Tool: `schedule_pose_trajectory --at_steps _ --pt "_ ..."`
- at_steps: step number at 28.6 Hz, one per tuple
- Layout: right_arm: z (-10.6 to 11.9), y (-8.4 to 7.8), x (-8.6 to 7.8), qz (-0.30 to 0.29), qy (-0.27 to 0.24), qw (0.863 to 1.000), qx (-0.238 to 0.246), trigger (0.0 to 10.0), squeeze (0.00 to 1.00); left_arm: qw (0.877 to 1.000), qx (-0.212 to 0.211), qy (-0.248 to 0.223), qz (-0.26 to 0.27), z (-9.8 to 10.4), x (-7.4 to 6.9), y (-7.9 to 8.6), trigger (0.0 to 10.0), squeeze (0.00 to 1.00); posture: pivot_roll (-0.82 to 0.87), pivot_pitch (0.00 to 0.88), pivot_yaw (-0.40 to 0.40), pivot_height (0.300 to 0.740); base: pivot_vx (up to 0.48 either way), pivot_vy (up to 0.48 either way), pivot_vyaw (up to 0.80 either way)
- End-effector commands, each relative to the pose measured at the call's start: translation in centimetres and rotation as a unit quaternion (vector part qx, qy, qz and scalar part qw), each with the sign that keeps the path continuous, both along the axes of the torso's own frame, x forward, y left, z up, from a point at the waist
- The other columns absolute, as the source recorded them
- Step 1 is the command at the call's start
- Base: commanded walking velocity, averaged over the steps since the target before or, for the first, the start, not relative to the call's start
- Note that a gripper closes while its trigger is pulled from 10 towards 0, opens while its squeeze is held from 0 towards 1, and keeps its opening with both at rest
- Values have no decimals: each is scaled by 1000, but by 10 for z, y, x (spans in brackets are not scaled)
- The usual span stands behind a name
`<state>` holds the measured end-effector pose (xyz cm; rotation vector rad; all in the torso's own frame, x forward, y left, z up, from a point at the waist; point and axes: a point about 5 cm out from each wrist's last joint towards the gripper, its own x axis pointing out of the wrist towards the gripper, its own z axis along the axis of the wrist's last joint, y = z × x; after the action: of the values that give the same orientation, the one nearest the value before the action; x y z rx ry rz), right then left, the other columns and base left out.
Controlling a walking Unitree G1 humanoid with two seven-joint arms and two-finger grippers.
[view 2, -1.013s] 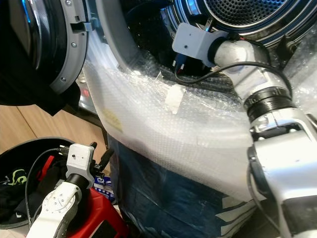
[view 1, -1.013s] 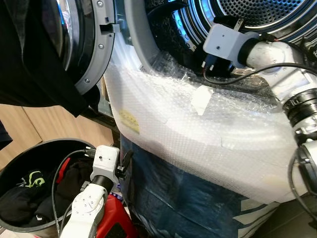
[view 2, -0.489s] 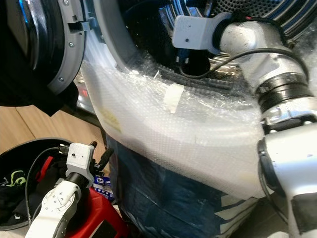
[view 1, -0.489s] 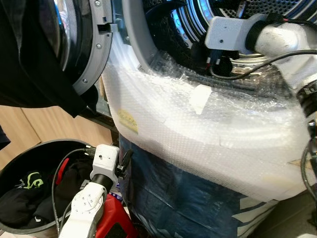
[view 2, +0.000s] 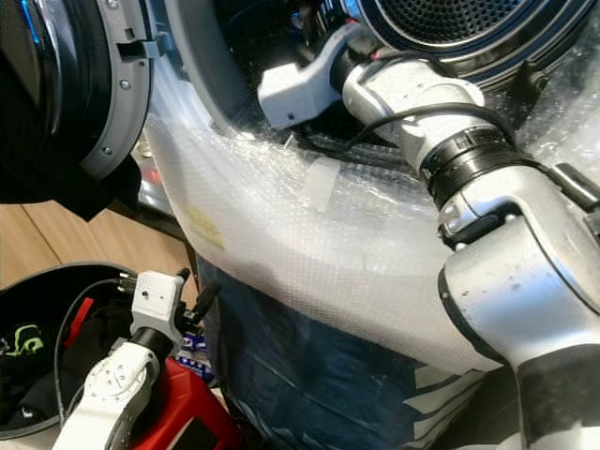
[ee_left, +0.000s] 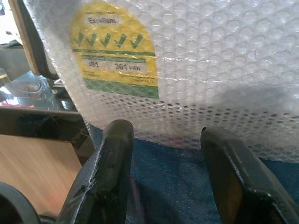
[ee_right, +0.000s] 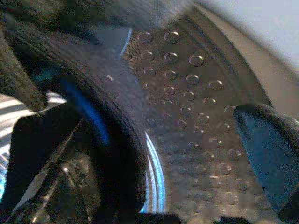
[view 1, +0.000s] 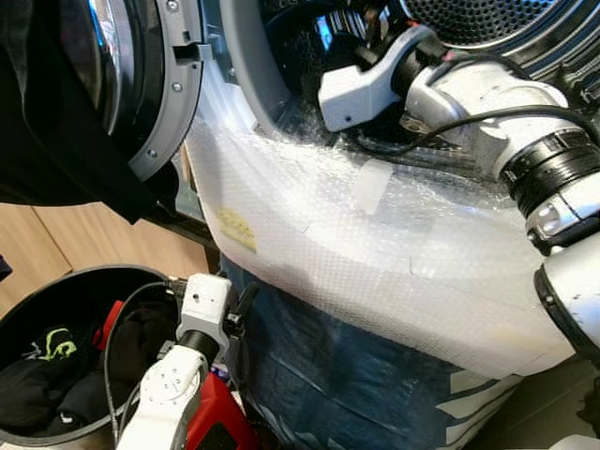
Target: Clothes washing
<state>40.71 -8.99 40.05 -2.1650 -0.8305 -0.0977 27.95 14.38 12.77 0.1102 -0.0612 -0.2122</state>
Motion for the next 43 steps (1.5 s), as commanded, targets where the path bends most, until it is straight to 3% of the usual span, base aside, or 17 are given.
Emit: schedule_pose_trajectory --at_steps 1,5,8,10,12,14,17,18,26,28,30,34,36,37,38,41,43 --pt "8 1 -1 -11 -29 999 -29 10000 0 1000 -4 5 -4 -1 -2 -3 10000 0 38 0 -17 740 0 0 0" --pt "10 -3 0 -26 -38 998 -33 10000 0 1000 -7 5 -5 -1 -3 -4 10000 0 38 0 -19 740 0 0 0" --pt "17 -21 3 -90 -37 995 -25 10000 0 1000 -8 7 -6 -2 -3 -5 10000 0 31 0 -23 740 0 0 0" --pt "22 -31 3 -114 -34 993 11 10000 0 1000 -9 8 -7 -2 -2 -6 10000 0 31 0 -23 740 0 0 0" --pt "15 -43 7 -143 39 986 70 10000 0 1000 -15 12 -8 -3 -2 -7 10000 0 33 0 -25 740 0 0 0" --pt "14 -37 6 -121 37 991 46 10000 0 1000 -16 13 -8 -3 -1 -7 10000 0 35 0 -25 740 0 0 0" --pt "28 -23 -1 -73 -41 996 17 10000 0 1000 -14 14 -10 -4 -1 -7 10000 0 35 0 -24 740 0 0 0" --pt "32 -14 -5 -43 -86 995 -32 10000 0 1000 -14 15 -9 -4 -2 -7 10000 0 33 0 -22 740 0 0 0" --pt "61 -25 -13 -92 -183 978 -43 10000 0 1000 -15 16 -9 -5 -3 -7 10000 0 38 4 -32 740 0 0 0" --pt "52 -21 -11 -63 -167 984 -15 10000 0 1000 -16 16 -7 -4 -3 -6 10000 0 39 5 -33 740 0 0 0" --pt "28 -20 -1 -79 -102 991 -29 10000 0 1000 -17 17 -7 -4 -3 -6 10000 0 38 7 -30 740 0 0 0" --pt "19 -24 2 -90 -81 992 -25 10000 0 1000 -15 18 -10 -4 -4 -6 10000 0 38 8 -27 740 0 0 0" --pt "44 -32 -6 -91 -147 985 -8 10000 0 1000 -13 17 -11 -4 -3 -6 10000 0 41 10 -28 740 0 0 0" --pt "44 -32 -6 -91 -147 985 -8 10000 0 1000 -13 17 -11 -4 -3 -6 10000 0 41 10 -28 740 0 0 0" --pt "63 -37 -14 -76 -168 981 56 10000 0 1000 -13 17 -10 -4 -3 -6 10000 0 35 17 -24 740 0 0 0" --pt "76 -40 -21 -65 -200 975 71 10000 0 1000 -15 14 -10 -2 -2 -6 10000 0 40 18 -29 740 0 0 0" --pt "61 -38 -12 -73 -134 984 88 10000 0 1000 -16 14 -9 -2 -2 -6 10000 0 32 21 -19 740 0 0 0"
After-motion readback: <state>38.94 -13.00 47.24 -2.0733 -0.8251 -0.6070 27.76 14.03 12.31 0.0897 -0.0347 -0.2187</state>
